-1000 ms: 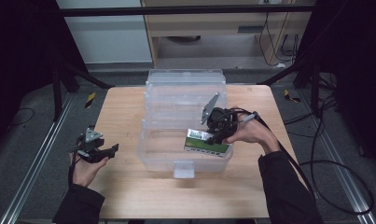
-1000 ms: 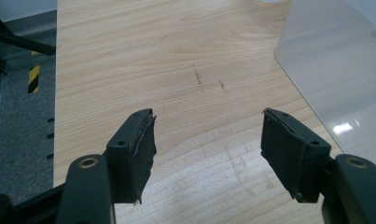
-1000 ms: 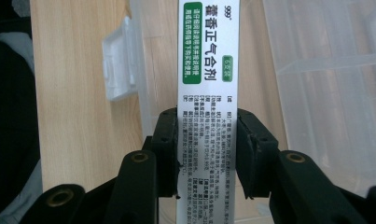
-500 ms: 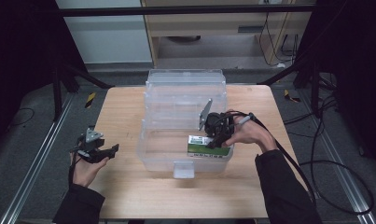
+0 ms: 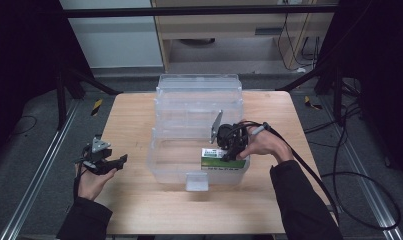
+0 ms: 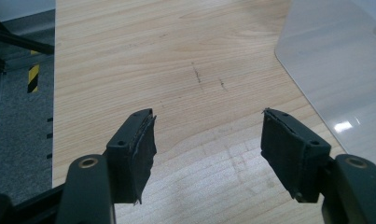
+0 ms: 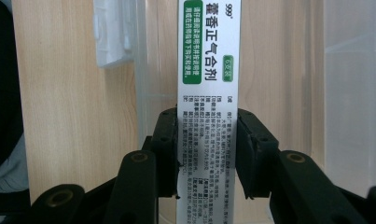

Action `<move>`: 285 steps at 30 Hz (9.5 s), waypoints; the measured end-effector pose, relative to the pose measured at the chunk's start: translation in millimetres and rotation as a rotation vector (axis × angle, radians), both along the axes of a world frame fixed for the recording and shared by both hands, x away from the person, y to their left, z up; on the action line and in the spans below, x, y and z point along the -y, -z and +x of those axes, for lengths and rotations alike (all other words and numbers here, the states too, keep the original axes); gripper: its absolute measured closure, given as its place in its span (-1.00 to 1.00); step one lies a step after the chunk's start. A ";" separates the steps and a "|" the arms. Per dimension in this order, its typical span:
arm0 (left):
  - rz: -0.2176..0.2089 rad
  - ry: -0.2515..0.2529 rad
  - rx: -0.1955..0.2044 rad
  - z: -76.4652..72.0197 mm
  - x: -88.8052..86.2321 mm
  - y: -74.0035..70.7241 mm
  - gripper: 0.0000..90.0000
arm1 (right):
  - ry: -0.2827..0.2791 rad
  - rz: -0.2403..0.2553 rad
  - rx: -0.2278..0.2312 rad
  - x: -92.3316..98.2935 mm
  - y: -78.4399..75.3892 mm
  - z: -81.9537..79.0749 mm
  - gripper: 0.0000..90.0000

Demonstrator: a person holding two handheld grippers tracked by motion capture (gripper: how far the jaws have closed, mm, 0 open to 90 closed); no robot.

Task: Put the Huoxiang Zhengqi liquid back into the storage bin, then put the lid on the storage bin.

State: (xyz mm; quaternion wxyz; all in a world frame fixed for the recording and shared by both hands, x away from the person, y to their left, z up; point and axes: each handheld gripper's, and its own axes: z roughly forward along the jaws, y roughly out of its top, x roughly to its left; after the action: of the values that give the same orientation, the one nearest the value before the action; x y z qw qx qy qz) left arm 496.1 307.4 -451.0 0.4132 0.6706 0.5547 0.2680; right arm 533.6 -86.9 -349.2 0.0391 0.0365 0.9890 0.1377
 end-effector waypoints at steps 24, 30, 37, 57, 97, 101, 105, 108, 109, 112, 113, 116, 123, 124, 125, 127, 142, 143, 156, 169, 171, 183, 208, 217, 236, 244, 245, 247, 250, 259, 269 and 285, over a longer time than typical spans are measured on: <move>0.002 0.002 -0.002 0.3 1.0 0.9 -0.24 | 0.009 -0.041 -0.013 -5.7 20.1 2.1 0.41; 0.000 0.001 0.000 0.3 0.7 0.8 -0.24 | 0.002 -0.040 -0.014 -5.8 25.0 2.5 0.41; 0.002 0.002 -0.002 0.3 1.4 1.0 -0.24 | 0.006 -0.044 -0.013 -5.7 28.5 0.9 0.40; 0.008 0.008 -0.009 0.7 2.9 2.3 -0.24 | 0.123 0.121 0.047 18.3 4.0 -5.1 0.32; -0.054 0.012 0.040 -2.3 7.6 -4.6 0.00 | 0.584 0.619 0.271 107.5 2.3 -32.9 -0.17; -0.069 0.028 0.049 -3.5 11.5 -6.7 0.07 | 0.604 0.629 0.275 114.9 10.5 -36.5 -0.19; -0.084 0.049 0.065 -5.1 16.8 -10.6 0.13 | 0.623 0.627 0.268 122.6 18.5 -40.2 -0.20; -0.101 0.057 0.081 -6.5 21.2 -13.6 0.14 | 0.639 0.633 0.274 129.2 24.1 -44.6 -0.21; -0.104 0.059 0.087 -6.8 22.5 -14.4 0.14 | 0.641 0.637 0.273 130.7 25.4 -45.8 -0.21; -0.102 0.065 0.093 -7.8 24.7 -15.5 0.13 | 0.634 0.644 0.273 134.6 28.3 -50.4 -0.19; -0.105 0.064 0.096 -7.9 25.2 -15.9 0.12 | 0.625 0.645 0.274 134.7 28.4 -51.2 -0.19; -0.103 0.065 0.095 -8.2 25.3 -16.6 0.10 | 0.596 0.643 0.273 132.8 25.2 -53.2 -0.13; -0.101 0.059 0.093 -7.7 24.9 -16.2 0.02 | 0.486 0.621 0.248 113.1 15.4 -54.6 -0.08; -0.100 0.058 0.092 -7.7 24.6 -16.2 0.01 | 0.474 0.615 0.248 110.5 14.8 -54.8 -0.08; -0.100 0.056 0.093 -7.6 24.4 -16.0 0.00 | 0.460 0.609 0.243 107.1 14.0 -54.9 -0.08; -0.098 0.054 0.090 -7.3 23.7 -15.4 -0.02 | 0.442 0.597 0.237 101.1 12.5 -55.0 -0.08; -0.090 0.044 0.093 -6.5 20.8 -16.1 -0.11 | 0.316 0.510 0.175 64.2 16.8 -54.1 0.01; -0.088 0.045 0.092 -6.5 21.0 -16.2 -0.11 | 0.307 0.499 0.170 61.8 18.2 -53.5 0.01; -0.069 0.047 0.097 -4.8 24.8 -12.3 0.05 | 0.232 0.426 0.124 35.4 26.2 -46.2 0.05; -0.056 0.040 0.103 -3.9 18.8 -13.0 0.05 | 0.144 0.336 0.070 13.3 30.1 -40.5 0.15; -0.052 0.036 0.106 -3.9 17.4 -14.1 0.05 | 0.129 0.323 0.055 9.6 32.8 -40.7 0.16; -0.080 0.028 0.131 -3.7 14.5 -17.2 -0.02 | 0.069 0.255 -0.002 -8.0 36.8 -38.7 0.25; -0.116 0.081 0.178 1.6 23.6 -37.2 -0.14 | 0.026 0.131 -0.097 -29.8 54.0 -29.2 0.50; -0.137 0.146 0.196 14.2 40.6 -45.9 -0.16 | 0.027 0.130 -0.106 -30.2 54.2 -28.4 0.51; -0.094 0.324 0.233 40.5 75.2 -99.7 -0.14 | 0.014 0.131 -0.097 -29.9 54.3 -28.9 0.52; -0.131 0.380 0.260 48.0 95.6 -115.2 -0.11 | 0.011 0.131 -0.095 -29.7 54.3 -28.9 0.52; -0.124 0.388 0.256 49.0 97.5 -116.7 -0.09 | 0.011 0.131 -0.095 -29.7 54.3 -28.9 0.52; -0.121 0.402 0.260 50.8 102.2 -119.1 -0.07 | 0.009 0.131 -0.094 -29.6 54.4 -29.0 0.52; -0.108 0.425 0.262 54.4 109.0 -121.5 -0.07 | 0.006 0.133 -0.090 -29.6 54.5 -29.1 0.52; -0.098 0.491 0.252 65.8 122.9 -131.3 -0.07 | 0.006 0.134 -0.092 -29.6 54.4 -29.4 0.52; -0.070 0.548 0.227 78.4 136.2 -132.7 -0.07 | 0.001 0.135 -0.088 -29.5 54.5 -29.6 0.52; -0.001 0.631 0.192 98.3 156.2 -135.6 -0.08 | -0.006 0.136 -0.089 -29.2 54.5 -29.2 0.52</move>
State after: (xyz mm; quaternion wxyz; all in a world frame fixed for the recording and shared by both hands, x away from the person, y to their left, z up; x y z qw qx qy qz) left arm 594.3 151.2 -315.4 0.5265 0.7810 0.2782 0.1882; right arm 504.4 -57.7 -403.7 -0.0078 0.0421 0.9783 0.2029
